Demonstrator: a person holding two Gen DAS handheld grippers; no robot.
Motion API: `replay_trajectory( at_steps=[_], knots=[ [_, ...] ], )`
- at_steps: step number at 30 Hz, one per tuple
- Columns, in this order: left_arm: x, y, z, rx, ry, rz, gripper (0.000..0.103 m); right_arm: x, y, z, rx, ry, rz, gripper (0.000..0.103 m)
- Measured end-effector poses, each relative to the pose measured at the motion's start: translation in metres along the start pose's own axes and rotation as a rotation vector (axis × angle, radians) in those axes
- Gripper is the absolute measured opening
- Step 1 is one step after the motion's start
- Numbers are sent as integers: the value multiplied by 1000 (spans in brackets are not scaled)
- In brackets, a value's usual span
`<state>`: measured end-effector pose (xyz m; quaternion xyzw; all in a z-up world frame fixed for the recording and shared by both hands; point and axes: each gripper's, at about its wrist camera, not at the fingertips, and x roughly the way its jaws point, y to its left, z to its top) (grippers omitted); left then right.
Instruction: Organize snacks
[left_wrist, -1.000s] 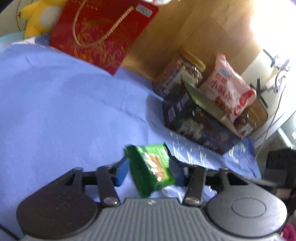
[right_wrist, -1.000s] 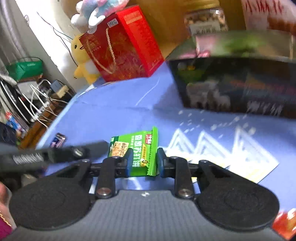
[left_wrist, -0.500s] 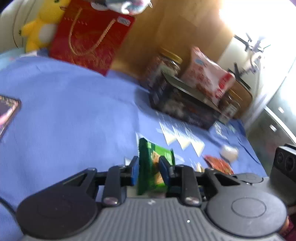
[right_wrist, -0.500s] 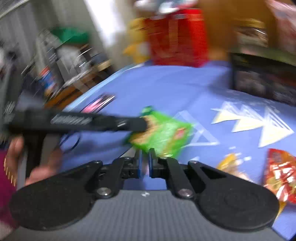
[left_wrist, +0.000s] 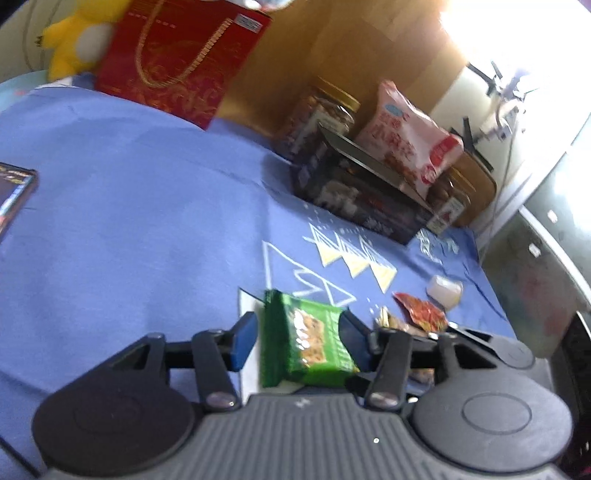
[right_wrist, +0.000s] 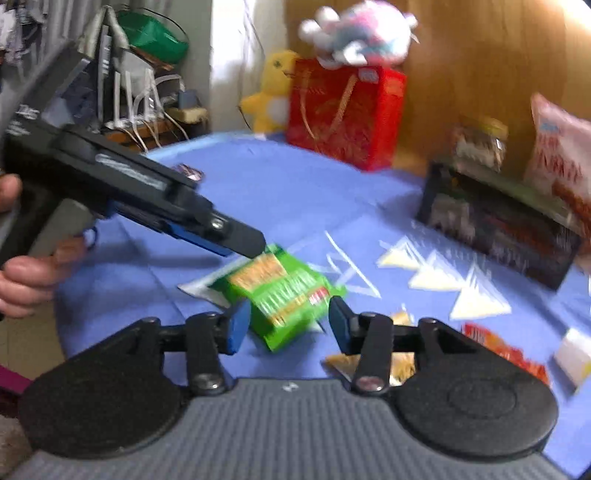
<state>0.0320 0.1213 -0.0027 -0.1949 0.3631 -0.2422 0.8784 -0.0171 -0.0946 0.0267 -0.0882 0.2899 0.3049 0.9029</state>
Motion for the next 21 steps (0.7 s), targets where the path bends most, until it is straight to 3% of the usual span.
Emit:
replay_trajectory(
  at_steps=[2, 5, 9, 16, 17, 19, 21],
  knots=[
    [9, -3, -4, 12, 32, -11, 49, 14, -2, -4, 24, 39, 9, 51],
    [14, -8, -11, 44, 25, -9, 42, 13, 5, -7, -1, 24, 7, 51],
    [14, -16, -2, 45, 24, 3, 39, 12, 5, -4, -13, 13, -24, 46],
    [7, -63, 56, 172, -123, -112, 39, -13, -35, 25, 45, -158, -124, 42],
    [13, -71, 66, 184, -137, -133, 39, -13, -44, 30, 42, -175, -156, 39],
    [33, -91, 88, 224, -131, -224, 38, -8, -64, 41, 38, -197, -191, 14],
    [65, -111, 110, 249, -97, -255, 37, -3, -86, 52, 68, -210, -224, 15]
  ],
)
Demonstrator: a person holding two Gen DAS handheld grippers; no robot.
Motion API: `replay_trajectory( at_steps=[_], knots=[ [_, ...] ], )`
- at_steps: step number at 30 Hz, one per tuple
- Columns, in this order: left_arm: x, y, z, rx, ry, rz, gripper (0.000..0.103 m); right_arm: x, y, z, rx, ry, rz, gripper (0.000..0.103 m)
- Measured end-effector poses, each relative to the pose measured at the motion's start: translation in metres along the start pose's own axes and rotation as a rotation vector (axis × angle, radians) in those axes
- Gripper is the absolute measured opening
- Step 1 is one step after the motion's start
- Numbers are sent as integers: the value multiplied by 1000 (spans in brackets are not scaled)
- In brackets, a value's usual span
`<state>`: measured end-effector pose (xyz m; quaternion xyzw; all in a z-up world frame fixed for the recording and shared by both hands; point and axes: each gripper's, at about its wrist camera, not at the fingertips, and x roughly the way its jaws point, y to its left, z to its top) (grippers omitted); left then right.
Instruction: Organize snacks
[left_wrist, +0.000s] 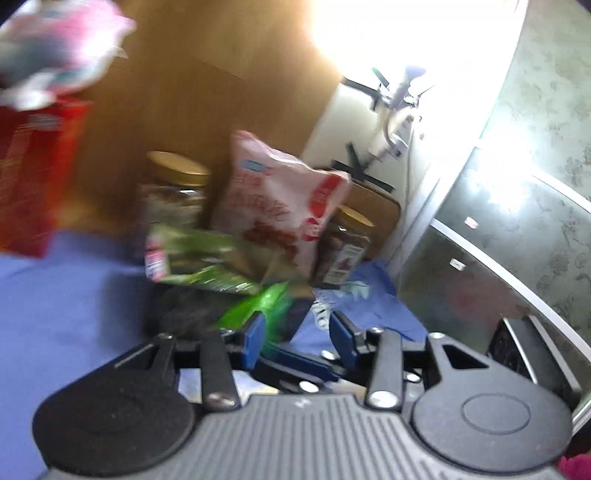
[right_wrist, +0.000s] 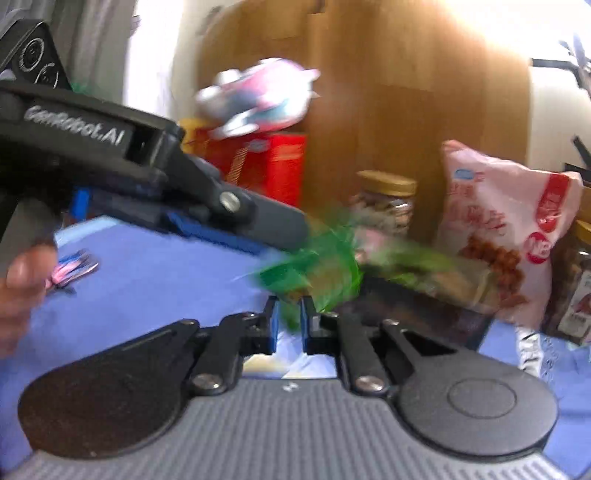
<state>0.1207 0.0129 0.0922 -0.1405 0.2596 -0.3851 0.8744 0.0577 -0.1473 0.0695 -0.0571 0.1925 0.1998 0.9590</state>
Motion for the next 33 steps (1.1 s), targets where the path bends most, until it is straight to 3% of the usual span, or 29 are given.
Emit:
replay_trajectory(
  at_steps=[6, 7, 10, 12, 14, 16, 19, 21, 23, 27, 29, 33],
  knots=[
    [87, -1, 41, 26, 41, 17, 37, 39, -54, 19, -1, -26, -213, 14],
    [93, 3, 45, -8, 47, 19, 37, 39, -65, 18, 25, -11, -215, 14],
    [81, 13, 41, -48, 52, -28, 37, 21, -96, 13, 149, 11, -83, 15],
    [67, 19, 30, -22, 63, 32, 43, 9, -104, 3, 177, 56, -30, 18],
    [60, 27, 14, -5, 104, 89, 46, 4, -106, -10, 219, 131, 41, 42],
    [62, 37, -3, -10, 167, 138, 52, 3, -96, -24, 228, 184, 111, 58],
    [73, 49, -22, -14, 247, 182, 59, 11, -68, -38, 136, 246, 124, 69],
    [84, 55, -29, -28, 283, 181, 67, 20, -56, -44, 97, 294, 105, 69],
    [90, 57, -38, -45, 297, 163, 63, 28, -49, -51, 97, 318, 112, 68],
    [86, 46, -47, -39, 287, 153, 53, 30, -33, -54, 45, 281, 78, 57],
    [80, 45, -45, -55, 271, 178, 52, 28, -33, -52, 63, 260, 84, 40],
    [61, 29, -22, -42, 182, 139, 51, 15, -40, -35, 76, 183, 66, 36]
  ],
)
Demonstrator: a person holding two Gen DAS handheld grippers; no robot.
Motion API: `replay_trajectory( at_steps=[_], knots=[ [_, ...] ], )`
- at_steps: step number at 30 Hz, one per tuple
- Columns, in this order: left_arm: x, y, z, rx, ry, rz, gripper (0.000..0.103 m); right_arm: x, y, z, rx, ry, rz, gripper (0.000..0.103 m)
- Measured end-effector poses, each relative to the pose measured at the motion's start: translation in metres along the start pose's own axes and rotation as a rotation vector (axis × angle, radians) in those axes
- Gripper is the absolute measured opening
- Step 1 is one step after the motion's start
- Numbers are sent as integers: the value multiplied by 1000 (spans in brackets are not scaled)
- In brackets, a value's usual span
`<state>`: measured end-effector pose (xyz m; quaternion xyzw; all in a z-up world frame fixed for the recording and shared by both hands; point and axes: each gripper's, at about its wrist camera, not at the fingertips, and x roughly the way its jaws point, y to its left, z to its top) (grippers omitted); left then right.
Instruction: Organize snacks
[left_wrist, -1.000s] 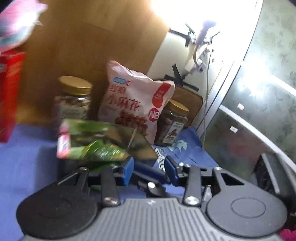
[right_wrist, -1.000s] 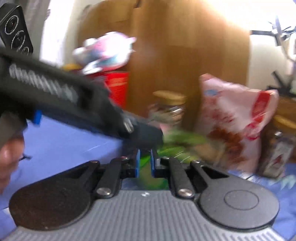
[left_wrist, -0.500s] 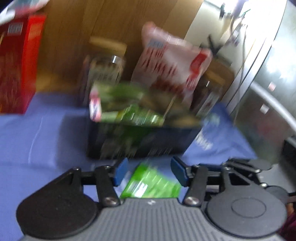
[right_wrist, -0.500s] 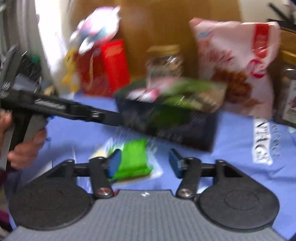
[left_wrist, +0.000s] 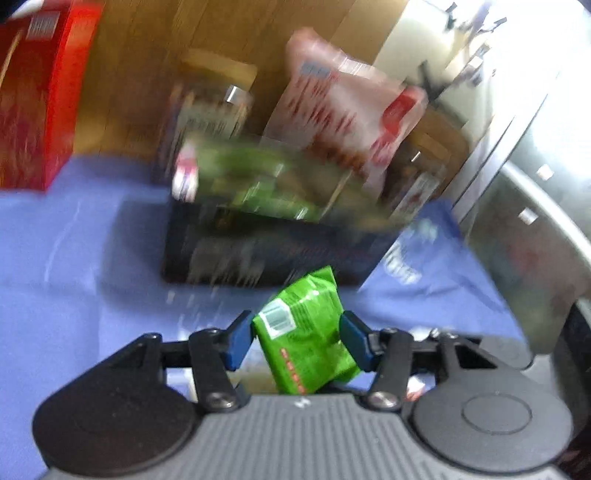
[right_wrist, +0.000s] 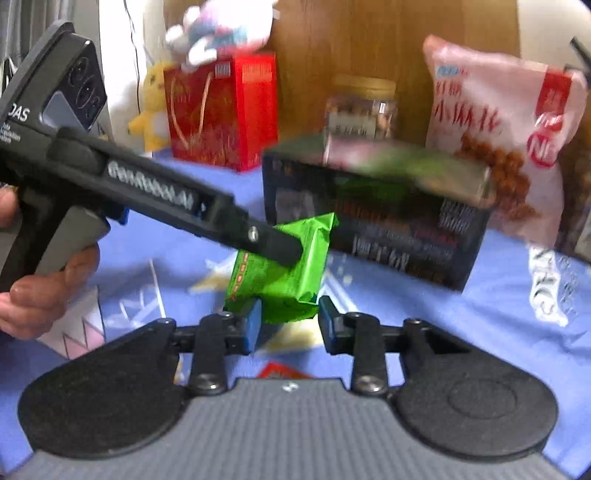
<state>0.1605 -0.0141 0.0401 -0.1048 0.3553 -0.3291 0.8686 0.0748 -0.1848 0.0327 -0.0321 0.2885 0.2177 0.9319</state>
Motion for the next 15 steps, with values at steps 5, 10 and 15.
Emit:
replay_trajectory(
  at_steps=[5, 10, 15],
  knots=[
    [-9, -39, 56, 127, -134, -34, 50, -13, -8, 34, -53, -157, -116, 35],
    [36, -55, 103, 178, -188, -54, 56, 5, -51, 65, -10, -213, -250, 35],
    [84, -41, 96, 124, -57, 36, 59, 10, -78, 55, 45, -159, -283, 37]
  ],
)
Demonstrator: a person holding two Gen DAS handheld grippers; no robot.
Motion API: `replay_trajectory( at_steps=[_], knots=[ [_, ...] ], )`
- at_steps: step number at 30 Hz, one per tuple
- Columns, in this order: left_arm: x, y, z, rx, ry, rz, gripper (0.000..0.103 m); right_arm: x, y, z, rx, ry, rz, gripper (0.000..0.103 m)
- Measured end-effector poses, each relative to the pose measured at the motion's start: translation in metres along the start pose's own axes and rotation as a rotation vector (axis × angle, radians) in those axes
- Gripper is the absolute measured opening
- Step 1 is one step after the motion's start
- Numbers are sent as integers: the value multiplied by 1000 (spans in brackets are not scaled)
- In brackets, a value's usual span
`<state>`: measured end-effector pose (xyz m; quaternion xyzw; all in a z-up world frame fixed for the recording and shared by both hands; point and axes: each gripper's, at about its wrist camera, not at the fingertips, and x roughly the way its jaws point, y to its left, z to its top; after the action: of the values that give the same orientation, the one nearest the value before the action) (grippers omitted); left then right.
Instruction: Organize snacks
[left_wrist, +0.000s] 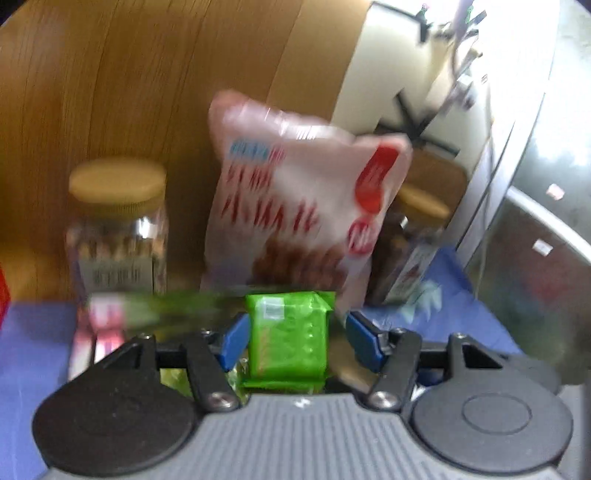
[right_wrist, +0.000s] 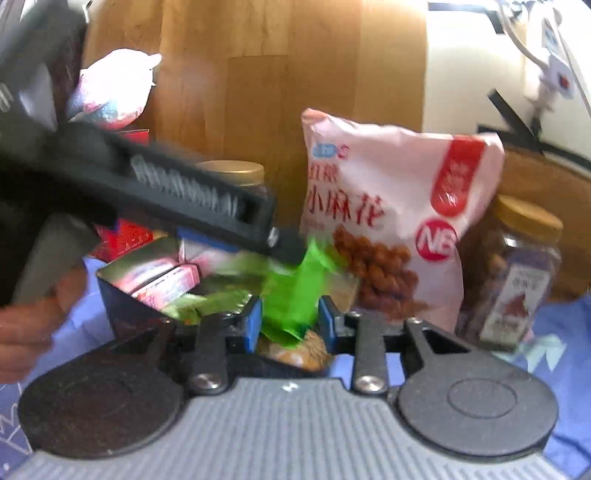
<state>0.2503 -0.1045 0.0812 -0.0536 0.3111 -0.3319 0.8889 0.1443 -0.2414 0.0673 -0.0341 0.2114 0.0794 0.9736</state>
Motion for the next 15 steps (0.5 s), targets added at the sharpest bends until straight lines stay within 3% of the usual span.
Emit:
replay_trajectory(
  at_steps=[3, 6, 10, 15],
  knots=[
    [-9, 5, -18, -30, 11, 1, 59, -22, -13, -10, 59, -26, -15, 37],
    [-42, 6, -39, -50, -35, -27, 59, -59, -36, -30, 160, -33, -30, 38],
    [-87, 3, -82, -36, -70, -35, 67, -91, -55, -71, 276, 40, -50, 55],
    [-115, 9, -141, -24, -18, 74, 67, -111, -52, -99, 364, 84, -5, 70]
  ],
)
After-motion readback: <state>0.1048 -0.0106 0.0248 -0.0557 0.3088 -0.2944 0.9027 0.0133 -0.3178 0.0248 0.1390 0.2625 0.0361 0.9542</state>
